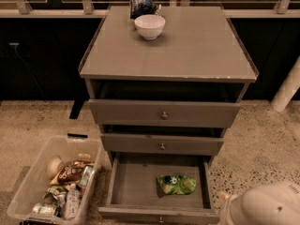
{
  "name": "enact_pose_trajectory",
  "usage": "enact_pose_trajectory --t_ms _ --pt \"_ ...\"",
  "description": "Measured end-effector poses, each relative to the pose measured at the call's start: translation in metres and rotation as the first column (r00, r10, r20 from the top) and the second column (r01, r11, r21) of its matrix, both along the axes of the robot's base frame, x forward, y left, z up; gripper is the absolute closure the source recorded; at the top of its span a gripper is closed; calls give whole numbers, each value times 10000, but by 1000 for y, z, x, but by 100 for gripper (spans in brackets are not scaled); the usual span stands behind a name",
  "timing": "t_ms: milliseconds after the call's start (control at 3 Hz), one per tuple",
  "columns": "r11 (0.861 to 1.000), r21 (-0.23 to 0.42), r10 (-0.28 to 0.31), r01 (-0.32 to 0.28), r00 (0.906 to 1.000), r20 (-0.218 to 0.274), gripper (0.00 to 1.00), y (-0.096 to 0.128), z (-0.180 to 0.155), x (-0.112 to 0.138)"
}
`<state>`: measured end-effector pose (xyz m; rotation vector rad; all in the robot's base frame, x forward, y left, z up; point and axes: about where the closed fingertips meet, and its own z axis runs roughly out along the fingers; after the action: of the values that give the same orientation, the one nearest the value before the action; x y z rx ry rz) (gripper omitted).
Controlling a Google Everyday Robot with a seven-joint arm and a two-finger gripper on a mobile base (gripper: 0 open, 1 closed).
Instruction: Pick green rice chip bag from bottom drawer and place on counter
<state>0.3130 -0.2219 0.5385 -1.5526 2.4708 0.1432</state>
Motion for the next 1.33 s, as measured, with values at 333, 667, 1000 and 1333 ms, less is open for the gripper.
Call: enact_pose_trajectory --t_ms 333,667,1000,1333 --pt "9996 222 179 -155 9934 -1134 0 11 -104 -41" --pt "9996 64 -242 258 9817 -1890 0 4 -173 -35" --pt "9965 94 -773 827 9617 -2628 0 8 -202 -54" --pt "9960 119 -823 884 9623 -2594 0 7 -204 -51"
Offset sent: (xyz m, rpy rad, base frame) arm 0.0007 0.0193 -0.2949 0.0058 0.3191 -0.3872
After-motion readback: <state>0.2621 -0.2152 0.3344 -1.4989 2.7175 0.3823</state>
